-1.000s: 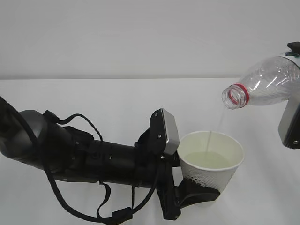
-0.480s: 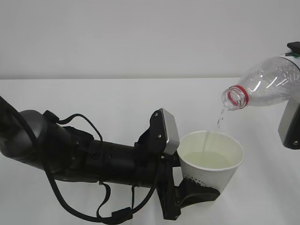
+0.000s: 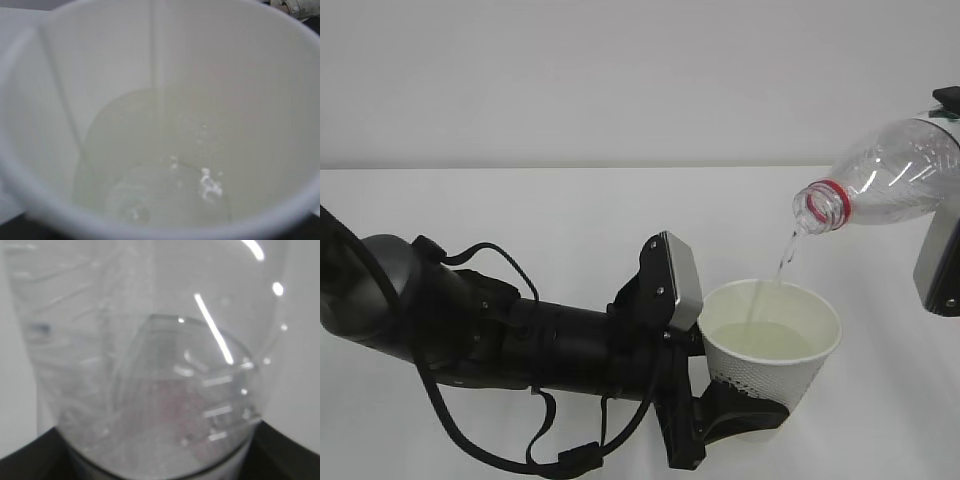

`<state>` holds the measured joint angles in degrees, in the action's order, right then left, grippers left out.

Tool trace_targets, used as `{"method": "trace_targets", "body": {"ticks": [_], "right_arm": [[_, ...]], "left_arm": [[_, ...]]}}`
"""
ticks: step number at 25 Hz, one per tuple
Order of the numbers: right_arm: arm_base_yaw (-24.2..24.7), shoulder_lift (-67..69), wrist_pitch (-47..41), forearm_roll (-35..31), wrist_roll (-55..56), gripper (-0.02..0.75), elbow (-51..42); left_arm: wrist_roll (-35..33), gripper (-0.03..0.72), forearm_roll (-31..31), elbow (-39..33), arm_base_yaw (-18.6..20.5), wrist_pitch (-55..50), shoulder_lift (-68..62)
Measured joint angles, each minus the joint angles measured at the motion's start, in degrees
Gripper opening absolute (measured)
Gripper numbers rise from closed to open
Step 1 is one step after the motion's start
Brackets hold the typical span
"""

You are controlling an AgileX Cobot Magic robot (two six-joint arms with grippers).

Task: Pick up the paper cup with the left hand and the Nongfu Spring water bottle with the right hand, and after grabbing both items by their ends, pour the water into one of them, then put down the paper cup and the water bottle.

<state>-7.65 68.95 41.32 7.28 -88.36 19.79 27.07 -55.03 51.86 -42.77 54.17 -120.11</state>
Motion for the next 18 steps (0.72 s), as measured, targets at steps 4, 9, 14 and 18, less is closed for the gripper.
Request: {"method": "trace_targets", "body": {"ticks": [4,9,14,18], "right_arm": [[0.00,0.00,0.11,0.00,-0.08,0.514,0.00],[0.00,0.00,0.11,0.00,-0.08,0.514,0.00],[0.00,0.00,0.11,0.00,-0.08,0.514,0.00],[0.00,0.00,0.11,-0.08,-0.08,0.514,0.00]], "left_arm": [[0.00,0.506,0.00,0.00,0.00,0.00,0.00],[0.00,0.505,0.00,0.00,0.00,0.00,0.00],[0.00,0.505,0.00,0.00,0.00,0.00,0.00],[0.00,0.505,0.00,0.00,0.00,-0.10,0.00]]}}
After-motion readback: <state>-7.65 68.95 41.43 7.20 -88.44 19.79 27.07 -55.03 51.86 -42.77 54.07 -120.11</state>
